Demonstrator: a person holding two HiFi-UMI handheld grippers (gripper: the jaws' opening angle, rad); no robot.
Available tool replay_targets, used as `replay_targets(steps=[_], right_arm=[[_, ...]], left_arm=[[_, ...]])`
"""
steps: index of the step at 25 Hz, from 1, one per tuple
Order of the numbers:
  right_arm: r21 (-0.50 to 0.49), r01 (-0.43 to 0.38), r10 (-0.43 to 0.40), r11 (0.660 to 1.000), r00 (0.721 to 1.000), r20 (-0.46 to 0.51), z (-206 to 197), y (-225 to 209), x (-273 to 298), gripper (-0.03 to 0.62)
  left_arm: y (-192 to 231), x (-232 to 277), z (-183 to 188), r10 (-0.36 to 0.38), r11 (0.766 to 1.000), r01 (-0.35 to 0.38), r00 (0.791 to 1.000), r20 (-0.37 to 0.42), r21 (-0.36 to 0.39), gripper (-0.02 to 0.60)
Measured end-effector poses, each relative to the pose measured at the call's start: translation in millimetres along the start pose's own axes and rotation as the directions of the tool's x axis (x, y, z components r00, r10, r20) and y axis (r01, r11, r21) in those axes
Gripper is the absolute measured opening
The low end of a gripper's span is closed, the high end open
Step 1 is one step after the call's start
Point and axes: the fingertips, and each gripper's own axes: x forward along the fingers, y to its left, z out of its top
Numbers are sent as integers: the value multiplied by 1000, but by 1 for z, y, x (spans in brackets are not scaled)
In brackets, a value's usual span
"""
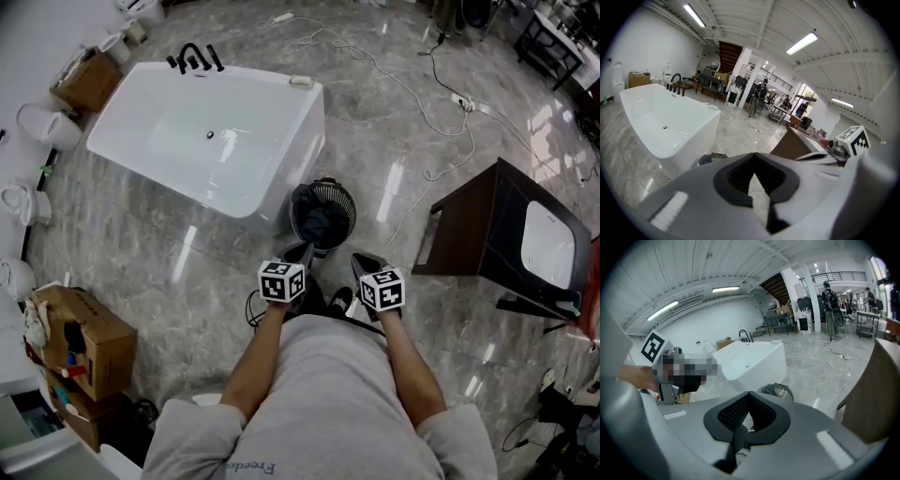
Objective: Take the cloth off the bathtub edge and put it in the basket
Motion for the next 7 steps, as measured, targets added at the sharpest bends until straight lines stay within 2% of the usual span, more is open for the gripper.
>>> replay_targets(steps=[7], right_arm=[[15,21,-21,1000,1000,15,0,-6,-2,2]], left_arm=[[4,0,1,15,1000,-15,1000,5,17,58]])
